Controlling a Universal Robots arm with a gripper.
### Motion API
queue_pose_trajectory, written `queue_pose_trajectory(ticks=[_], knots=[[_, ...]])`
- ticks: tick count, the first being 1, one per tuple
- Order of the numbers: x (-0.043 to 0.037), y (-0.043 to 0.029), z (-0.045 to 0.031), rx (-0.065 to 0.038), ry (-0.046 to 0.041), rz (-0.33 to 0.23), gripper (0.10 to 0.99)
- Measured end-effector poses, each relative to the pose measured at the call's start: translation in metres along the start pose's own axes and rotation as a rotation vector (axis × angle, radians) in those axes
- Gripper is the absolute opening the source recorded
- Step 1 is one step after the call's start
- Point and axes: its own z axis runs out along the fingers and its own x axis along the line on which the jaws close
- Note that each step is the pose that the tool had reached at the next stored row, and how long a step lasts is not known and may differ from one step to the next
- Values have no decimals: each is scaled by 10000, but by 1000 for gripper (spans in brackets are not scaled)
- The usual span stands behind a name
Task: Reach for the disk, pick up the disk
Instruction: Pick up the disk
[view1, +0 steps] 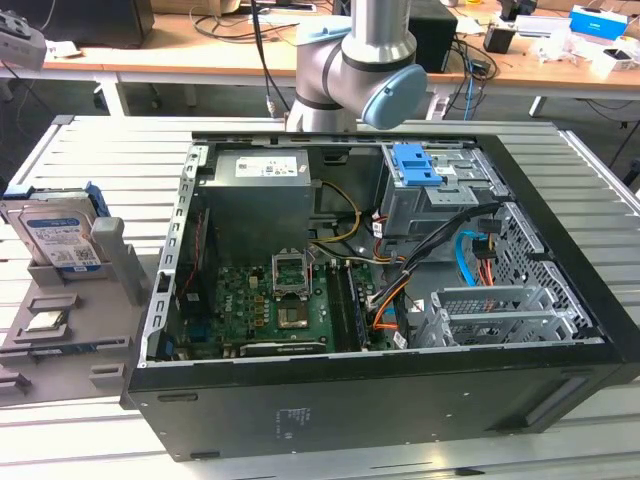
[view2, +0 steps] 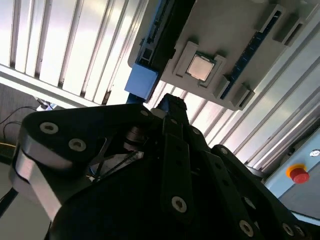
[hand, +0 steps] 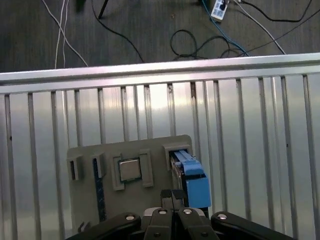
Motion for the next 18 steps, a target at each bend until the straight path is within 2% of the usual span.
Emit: queue_pose_trajectory(ticks=[18], knots=[[0,0,0,1,55,-1416,106]])
